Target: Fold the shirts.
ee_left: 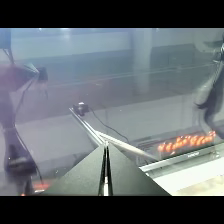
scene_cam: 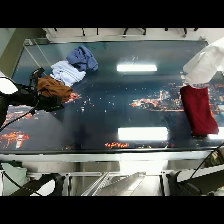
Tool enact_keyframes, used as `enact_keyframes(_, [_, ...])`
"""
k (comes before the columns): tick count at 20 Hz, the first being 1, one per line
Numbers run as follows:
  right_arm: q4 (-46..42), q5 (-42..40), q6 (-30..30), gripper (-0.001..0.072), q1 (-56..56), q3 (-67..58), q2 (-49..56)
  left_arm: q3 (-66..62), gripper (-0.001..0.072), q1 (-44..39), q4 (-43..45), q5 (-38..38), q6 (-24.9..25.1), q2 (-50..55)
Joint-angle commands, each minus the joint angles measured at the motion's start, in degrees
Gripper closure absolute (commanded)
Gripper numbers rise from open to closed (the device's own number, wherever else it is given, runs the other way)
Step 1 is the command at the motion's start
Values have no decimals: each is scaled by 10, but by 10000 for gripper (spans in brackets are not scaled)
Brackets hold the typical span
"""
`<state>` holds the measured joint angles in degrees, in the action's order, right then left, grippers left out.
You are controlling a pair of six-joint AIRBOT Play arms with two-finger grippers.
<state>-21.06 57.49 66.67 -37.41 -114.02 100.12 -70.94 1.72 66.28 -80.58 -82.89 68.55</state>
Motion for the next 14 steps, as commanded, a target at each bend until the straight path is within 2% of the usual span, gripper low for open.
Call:
enact_keyframes(1, [-14, 51, 14, 692, -16, -1, 5, 0, 696, 0, 2, 4, -1, 0])
enact_keyframes(8, [-96, 228, 77, 693, -63, -1, 3, 0, 695, 0, 1, 21, 19, 0])
enact_keyframes(12, [-217, 327, 143, 693, -75, -1, -14, 0, 696, 0, 2, 42, 21, 0])
enact_keyframes(14, [-292, 341, 174, 693, -75, -1, -38, 0, 696, 0, 1, 57, 33, 0])
